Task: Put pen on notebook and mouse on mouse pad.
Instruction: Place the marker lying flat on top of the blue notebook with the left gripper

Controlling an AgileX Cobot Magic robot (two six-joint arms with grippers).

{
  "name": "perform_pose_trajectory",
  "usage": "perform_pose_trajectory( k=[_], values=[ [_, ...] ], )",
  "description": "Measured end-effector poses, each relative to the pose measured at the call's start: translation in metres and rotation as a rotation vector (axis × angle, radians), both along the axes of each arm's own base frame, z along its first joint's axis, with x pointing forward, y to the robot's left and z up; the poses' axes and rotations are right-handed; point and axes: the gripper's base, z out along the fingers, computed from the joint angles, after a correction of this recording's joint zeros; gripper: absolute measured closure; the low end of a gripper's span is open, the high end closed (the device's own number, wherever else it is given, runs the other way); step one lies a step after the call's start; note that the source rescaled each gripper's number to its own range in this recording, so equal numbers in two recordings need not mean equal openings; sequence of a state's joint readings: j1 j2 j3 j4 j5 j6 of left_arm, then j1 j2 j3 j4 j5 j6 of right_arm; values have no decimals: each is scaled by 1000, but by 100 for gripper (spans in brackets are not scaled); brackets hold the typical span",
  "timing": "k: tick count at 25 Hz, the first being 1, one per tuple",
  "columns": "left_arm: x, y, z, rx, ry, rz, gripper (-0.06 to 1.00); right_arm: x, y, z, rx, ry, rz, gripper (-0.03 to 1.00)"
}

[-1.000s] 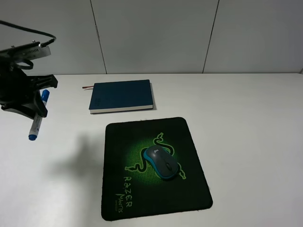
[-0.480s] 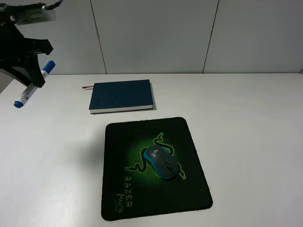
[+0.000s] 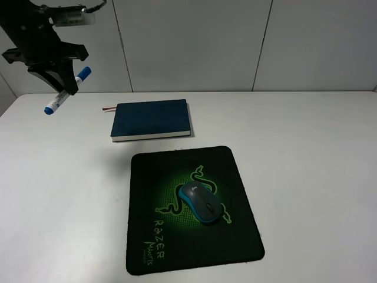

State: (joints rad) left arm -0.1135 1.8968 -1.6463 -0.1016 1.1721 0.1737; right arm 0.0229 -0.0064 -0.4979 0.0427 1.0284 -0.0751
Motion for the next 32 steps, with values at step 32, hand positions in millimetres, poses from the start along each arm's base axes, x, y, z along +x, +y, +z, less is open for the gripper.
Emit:
perform_pose_trajectory(
  k=[32],
  values=[
    [79,-134,-112,74,-35,-648,94,0,0,0,0,0,0,-3]
  ],
)
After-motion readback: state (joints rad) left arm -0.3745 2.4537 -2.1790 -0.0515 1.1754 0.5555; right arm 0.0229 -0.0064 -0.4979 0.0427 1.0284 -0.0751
